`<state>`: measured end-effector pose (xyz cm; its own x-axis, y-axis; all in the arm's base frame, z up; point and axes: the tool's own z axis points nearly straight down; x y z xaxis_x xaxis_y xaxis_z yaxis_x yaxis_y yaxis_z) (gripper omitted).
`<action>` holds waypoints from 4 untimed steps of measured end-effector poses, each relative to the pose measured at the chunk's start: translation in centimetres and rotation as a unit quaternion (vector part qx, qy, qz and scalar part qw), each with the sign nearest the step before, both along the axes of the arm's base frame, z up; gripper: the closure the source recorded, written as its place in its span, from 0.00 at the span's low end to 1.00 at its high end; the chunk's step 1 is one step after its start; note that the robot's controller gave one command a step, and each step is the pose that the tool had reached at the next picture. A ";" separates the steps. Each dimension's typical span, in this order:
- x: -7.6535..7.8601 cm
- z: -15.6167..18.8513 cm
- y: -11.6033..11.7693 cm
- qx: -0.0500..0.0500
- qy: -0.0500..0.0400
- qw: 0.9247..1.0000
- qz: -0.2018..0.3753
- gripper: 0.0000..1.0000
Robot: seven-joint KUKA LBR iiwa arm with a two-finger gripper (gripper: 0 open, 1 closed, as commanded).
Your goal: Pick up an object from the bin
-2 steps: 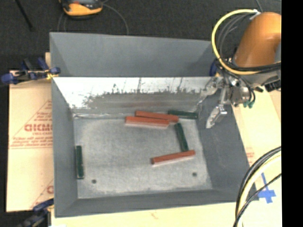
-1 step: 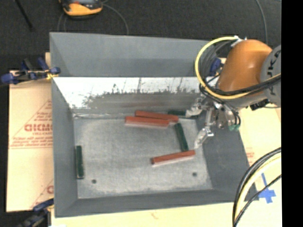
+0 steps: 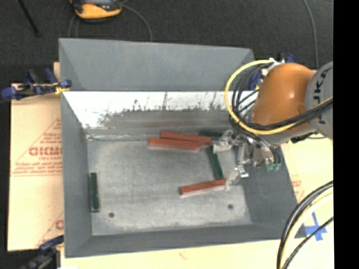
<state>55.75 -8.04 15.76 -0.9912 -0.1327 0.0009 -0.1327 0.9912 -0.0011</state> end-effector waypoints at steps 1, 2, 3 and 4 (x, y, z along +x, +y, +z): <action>-0.5 -2.6 0.5 0.000 -0.003 1.000 -0.001 0.00; -1.7 -8.2 2.1 -0.001 -0.005 1.000 0.015 0.00; -1.6 -7.4 1.7 -0.001 -0.002 1.000 0.016 1.00; -1.6 -7.4 1.7 -0.001 -0.002 1.000 0.016 1.00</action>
Offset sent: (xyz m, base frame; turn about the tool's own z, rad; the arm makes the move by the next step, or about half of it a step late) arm -0.0218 0.0238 -0.0876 -0.0325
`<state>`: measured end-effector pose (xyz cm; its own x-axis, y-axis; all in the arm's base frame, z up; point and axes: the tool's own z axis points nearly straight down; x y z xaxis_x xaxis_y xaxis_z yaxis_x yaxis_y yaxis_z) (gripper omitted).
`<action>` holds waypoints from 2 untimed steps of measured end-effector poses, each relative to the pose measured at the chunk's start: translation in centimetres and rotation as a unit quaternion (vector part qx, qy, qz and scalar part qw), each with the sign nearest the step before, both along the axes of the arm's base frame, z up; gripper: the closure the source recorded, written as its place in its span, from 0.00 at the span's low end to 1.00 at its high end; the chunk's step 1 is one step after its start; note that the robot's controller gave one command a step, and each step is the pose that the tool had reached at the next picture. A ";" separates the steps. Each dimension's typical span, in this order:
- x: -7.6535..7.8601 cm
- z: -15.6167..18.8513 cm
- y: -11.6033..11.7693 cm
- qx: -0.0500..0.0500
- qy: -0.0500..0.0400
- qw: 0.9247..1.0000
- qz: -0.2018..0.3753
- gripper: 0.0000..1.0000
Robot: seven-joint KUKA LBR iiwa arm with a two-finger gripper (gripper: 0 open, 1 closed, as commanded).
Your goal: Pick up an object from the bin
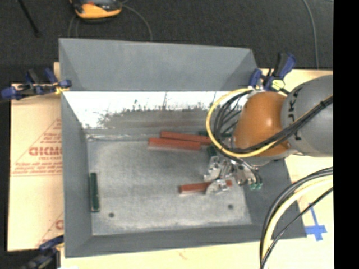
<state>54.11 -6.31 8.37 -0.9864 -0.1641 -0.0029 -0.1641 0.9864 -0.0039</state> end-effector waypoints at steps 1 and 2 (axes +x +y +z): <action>-0.1 0.2 0.0 0.000 0.001 1.000 0.000 1.00; -0.3 2.0 0.0 0.001 0.005 1.000 0.000 1.00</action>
Offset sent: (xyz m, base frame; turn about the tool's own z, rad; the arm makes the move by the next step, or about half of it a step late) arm 0.0001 0.0001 0.0480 0.0000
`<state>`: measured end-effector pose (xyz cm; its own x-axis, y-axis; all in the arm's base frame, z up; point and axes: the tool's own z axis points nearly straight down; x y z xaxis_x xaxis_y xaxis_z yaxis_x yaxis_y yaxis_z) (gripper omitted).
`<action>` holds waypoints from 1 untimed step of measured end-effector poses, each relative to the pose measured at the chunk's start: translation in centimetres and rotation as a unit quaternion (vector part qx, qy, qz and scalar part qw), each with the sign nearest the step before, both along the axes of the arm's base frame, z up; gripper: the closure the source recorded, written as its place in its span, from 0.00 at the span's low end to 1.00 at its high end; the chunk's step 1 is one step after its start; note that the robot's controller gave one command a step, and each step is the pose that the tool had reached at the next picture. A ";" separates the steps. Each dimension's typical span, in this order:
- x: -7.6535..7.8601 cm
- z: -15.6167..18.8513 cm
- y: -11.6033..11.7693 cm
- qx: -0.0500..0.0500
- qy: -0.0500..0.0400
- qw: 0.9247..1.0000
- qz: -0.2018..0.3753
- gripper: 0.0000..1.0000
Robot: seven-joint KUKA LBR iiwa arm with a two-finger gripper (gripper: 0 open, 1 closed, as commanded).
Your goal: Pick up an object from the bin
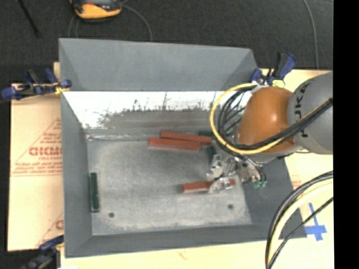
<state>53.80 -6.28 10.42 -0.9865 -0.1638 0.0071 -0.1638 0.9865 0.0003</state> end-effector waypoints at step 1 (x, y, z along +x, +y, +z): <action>0.3 1.7 -0.1 -0.001 -0.005 1.000 0.000 1.00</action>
Offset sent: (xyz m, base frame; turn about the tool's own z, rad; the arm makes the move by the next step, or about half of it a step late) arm 0.0000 0.0000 0.0425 0.0000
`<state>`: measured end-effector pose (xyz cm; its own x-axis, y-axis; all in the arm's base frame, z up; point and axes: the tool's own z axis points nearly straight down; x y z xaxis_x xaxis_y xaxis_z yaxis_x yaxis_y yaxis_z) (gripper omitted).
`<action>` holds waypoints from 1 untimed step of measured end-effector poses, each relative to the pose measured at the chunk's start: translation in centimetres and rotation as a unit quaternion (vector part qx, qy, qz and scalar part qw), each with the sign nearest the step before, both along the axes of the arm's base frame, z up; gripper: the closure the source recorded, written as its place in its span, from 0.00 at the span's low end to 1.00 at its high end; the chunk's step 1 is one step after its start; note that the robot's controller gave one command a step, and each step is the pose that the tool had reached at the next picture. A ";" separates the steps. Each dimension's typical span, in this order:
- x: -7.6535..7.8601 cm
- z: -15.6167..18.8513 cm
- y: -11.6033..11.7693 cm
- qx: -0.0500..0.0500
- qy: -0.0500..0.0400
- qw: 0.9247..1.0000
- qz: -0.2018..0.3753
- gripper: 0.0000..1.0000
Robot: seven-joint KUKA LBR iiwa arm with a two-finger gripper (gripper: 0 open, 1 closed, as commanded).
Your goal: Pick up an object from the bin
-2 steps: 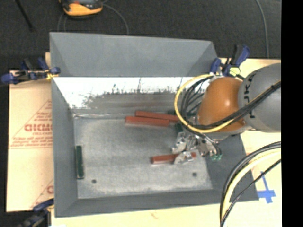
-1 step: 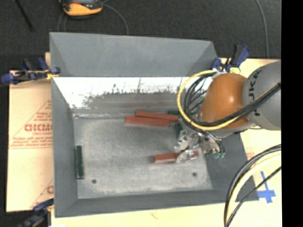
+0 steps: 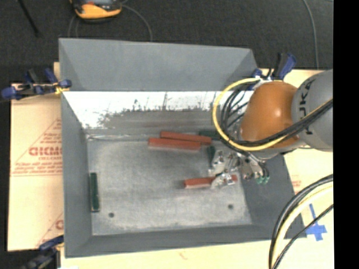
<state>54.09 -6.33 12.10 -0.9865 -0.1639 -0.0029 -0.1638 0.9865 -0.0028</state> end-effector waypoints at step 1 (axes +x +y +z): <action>0.0 0.7 0.0 0.000 -0.001 1.000 0.000 1.00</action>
Offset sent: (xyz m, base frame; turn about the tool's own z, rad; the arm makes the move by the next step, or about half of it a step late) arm -0.0001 0.0001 0.0367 0.0000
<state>54.10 -6.36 12.85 -0.9865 -0.1639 -0.0050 -0.1638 0.9865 -0.0034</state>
